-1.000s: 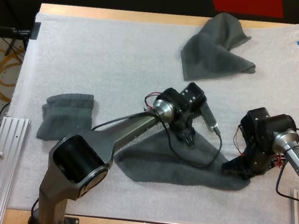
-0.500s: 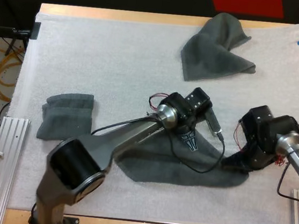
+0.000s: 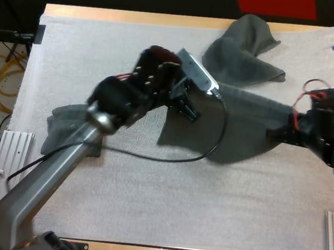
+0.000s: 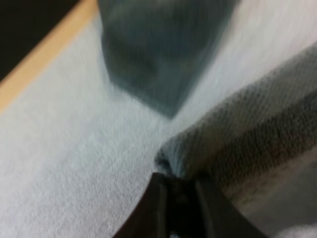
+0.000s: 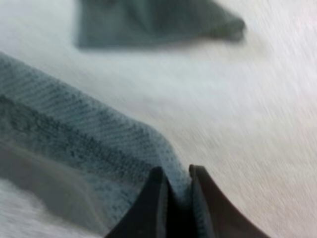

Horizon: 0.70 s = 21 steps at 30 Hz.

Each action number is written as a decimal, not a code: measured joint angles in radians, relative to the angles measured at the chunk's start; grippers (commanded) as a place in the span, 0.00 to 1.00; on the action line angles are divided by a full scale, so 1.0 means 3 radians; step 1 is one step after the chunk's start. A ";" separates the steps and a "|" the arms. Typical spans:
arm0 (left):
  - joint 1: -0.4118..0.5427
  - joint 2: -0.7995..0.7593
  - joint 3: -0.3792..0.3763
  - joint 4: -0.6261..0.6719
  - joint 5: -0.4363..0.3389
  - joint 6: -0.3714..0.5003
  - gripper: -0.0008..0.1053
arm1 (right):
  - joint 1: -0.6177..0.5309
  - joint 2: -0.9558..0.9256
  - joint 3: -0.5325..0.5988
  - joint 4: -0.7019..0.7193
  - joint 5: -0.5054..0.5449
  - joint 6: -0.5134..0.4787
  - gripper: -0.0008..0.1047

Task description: Pick towel from pile fold and stack

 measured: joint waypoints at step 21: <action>-0.0914 -0.1413 0.0582 0.1050 -0.0034 -0.1151 0.01 | 0.0000 -0.1017 -0.0157 0.1351 -0.1259 0.0135 0.01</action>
